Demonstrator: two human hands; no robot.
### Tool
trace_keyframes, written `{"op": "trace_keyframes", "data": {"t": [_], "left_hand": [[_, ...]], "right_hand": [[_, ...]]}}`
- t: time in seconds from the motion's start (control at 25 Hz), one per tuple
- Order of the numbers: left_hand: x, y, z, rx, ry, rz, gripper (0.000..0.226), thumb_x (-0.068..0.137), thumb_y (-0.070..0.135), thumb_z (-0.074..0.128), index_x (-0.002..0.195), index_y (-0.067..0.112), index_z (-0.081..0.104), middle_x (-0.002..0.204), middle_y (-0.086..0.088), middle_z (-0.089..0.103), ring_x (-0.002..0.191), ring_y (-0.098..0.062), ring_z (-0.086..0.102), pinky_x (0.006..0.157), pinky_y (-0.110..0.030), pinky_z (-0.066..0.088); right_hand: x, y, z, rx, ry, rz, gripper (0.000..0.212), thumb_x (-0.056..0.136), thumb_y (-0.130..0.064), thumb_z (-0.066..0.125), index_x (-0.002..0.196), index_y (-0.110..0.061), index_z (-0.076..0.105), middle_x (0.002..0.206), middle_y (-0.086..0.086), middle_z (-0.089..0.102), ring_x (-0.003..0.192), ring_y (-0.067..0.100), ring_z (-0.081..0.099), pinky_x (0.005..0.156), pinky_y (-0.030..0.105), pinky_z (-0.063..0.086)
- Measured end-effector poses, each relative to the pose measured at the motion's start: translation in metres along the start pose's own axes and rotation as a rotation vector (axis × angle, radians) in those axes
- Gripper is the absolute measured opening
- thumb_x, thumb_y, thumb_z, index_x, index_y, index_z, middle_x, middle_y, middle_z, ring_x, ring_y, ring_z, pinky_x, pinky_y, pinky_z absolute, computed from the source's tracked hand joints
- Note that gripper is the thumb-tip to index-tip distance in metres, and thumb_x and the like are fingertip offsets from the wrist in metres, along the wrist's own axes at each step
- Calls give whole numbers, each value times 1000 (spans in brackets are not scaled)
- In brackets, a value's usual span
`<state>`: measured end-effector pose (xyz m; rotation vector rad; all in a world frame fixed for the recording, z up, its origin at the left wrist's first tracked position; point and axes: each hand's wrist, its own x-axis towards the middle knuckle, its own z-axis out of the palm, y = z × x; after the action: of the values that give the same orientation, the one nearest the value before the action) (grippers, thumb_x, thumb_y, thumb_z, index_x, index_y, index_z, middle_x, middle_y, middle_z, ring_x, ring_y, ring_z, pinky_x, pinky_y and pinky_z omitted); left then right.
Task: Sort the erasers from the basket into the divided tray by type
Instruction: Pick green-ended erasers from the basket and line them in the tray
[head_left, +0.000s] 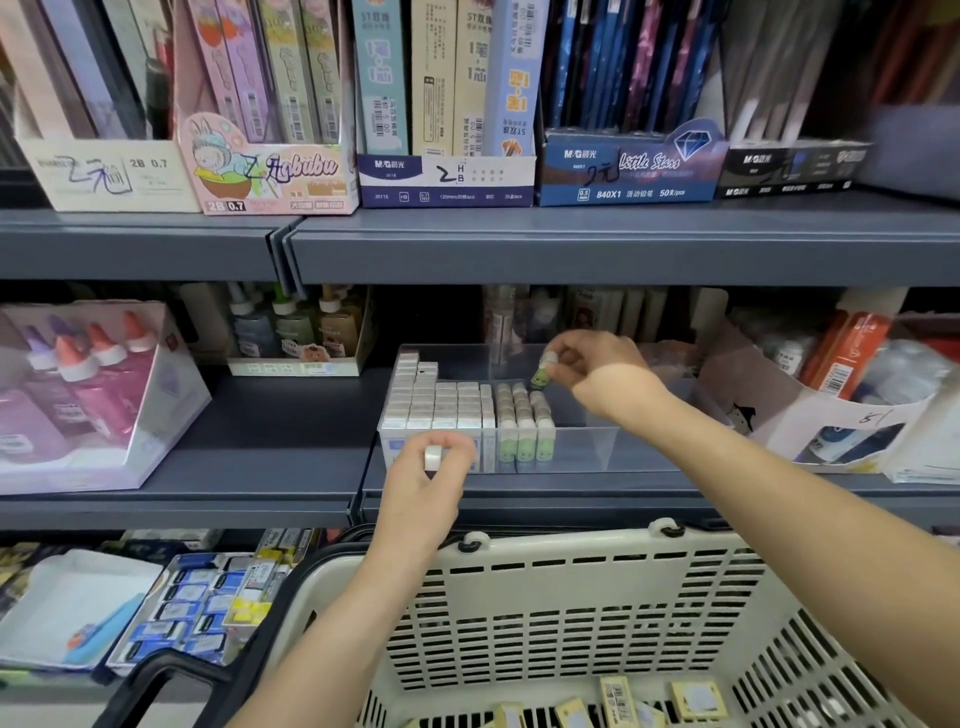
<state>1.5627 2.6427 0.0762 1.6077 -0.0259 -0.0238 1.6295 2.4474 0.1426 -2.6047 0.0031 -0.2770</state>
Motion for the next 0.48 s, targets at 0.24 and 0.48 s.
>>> {"op": "trace_keyframes", "data": {"t": [0.24,0.48], "left_hand": [[0,2,-1,-53,-4,-22,6,86,34,56,89,30,59,53,13,47,51,-5,39,50,-21,38],[4,-2,-4,-93,-54,-26,26,69,29,49,94,21,47,65,2,49,56,-10,42,51,-26,38]], "right_hand": [[6,-3,-4,-111,-130,0,16,87,-7,54,86,-21,60,93,1,67,84,17,57,73,22,42],[8,3,24,-126,-169,62,14,92,-14,45,106,-15,47,107,11,58,83,25,52,70,29,39]]}}
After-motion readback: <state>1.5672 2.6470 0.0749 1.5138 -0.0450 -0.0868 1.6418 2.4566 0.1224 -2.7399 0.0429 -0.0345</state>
